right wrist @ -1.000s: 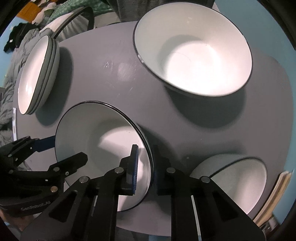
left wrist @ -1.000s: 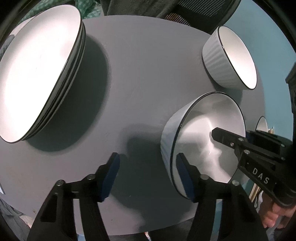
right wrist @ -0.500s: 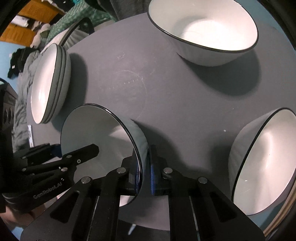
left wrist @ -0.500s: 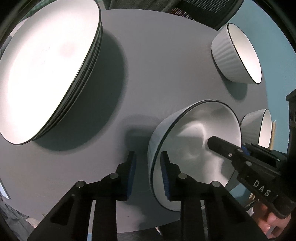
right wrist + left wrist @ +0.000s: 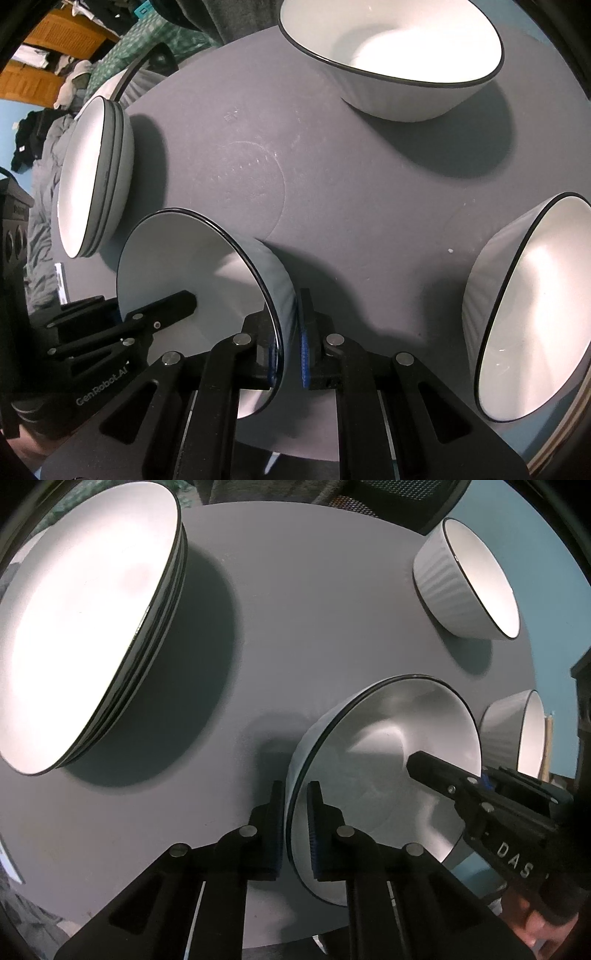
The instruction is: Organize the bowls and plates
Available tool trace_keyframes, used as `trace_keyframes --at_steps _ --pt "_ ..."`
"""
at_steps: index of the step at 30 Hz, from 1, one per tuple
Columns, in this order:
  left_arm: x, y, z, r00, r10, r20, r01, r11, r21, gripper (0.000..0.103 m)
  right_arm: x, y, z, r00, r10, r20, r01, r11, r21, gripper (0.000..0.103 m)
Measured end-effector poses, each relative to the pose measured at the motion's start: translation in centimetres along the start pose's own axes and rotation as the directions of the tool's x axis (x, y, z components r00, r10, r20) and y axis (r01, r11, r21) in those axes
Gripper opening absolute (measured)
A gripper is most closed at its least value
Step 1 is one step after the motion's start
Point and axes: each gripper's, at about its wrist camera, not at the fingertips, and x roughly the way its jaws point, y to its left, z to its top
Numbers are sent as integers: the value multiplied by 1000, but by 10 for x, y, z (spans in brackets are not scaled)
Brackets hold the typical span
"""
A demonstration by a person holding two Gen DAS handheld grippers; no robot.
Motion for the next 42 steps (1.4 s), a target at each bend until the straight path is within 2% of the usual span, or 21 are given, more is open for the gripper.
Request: trace_keyframes --at_steps 4,7,16,23,25,29,37,42 --pt "-5 -6 -4 1000 26 17 -26 1000 10 8 -2 5 -2 999 -37 -3 37 999 -21 8" --pt "-12 -12 -3 1000 15 16 -15 1000 13 8 -6 4 -3 999 -34 4 34 999 -19 8" --pt "-47 -29 18 999 -1 44 -1 999 52 8 -36 -3 3 999 -33 36 33 999 13 8" --pt "-80 -59 44 996 -22 89 13 995 101 8 -64 -5 17 996 -50 75 48 998 28 8" --pt "-64 -60 33 994 -27 104 15 994 112 8 -72 -9 21 995 -57 88 55 998 31 8" --pt "-59 -81 43 992 -33 125 18 993 118 8 -87 -19 35 991 -68 118 64 997 42 8" --pt "-60 -99 78 986 -26 165 1 989 146 8 -101 -32 74 985 -84 148 79 996 43 8" --pt "-57 -105 108 987 -5 159 -17 990 142 8 -100 -38 96 985 -92 145 89 996 32 8"
